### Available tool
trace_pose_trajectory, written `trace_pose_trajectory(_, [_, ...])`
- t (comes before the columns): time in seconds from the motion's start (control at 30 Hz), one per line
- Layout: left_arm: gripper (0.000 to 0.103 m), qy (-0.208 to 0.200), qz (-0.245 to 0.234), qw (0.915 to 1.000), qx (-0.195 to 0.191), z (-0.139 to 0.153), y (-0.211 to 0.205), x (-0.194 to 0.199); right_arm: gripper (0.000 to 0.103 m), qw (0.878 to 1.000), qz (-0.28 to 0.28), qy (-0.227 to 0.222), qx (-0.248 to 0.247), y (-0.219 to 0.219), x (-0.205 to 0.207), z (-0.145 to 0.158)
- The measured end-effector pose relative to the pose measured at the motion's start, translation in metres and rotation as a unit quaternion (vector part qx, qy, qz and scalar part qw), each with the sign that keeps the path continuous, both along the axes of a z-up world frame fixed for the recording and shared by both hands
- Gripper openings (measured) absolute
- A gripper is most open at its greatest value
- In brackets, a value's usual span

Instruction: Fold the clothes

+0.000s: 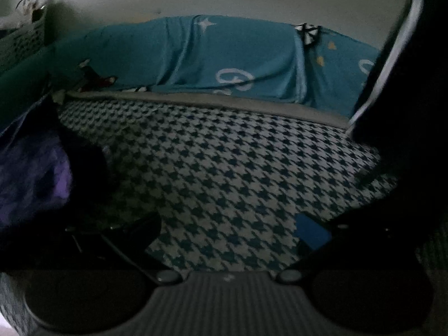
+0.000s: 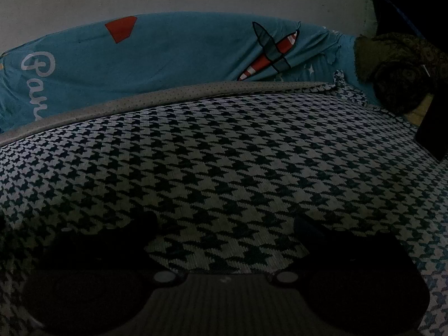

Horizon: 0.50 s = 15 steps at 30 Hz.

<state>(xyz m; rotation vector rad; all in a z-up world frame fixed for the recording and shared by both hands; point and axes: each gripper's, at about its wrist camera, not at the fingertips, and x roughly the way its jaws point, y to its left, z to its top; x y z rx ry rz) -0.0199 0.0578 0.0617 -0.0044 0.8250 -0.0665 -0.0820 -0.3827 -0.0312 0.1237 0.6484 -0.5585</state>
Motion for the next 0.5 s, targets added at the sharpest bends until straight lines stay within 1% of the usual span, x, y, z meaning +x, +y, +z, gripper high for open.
trace_pose_trajectory(0.17, [0.103, 0.019, -0.008, 0.9998, 0.001, -0.008, -0.005, 0.0, 0.103, 1.0, 0.0, 0.0, 0.0, 0.0, 0.0, 0.0])
trace_pose_trajectory(0.5, [0.103, 0.021, -0.045, 0.9986, 0.021, -0.02, -0.026, -0.003, 0.103, 1.0, 0.0, 0.0, 0.0, 0.001, 0.003, -0.001])
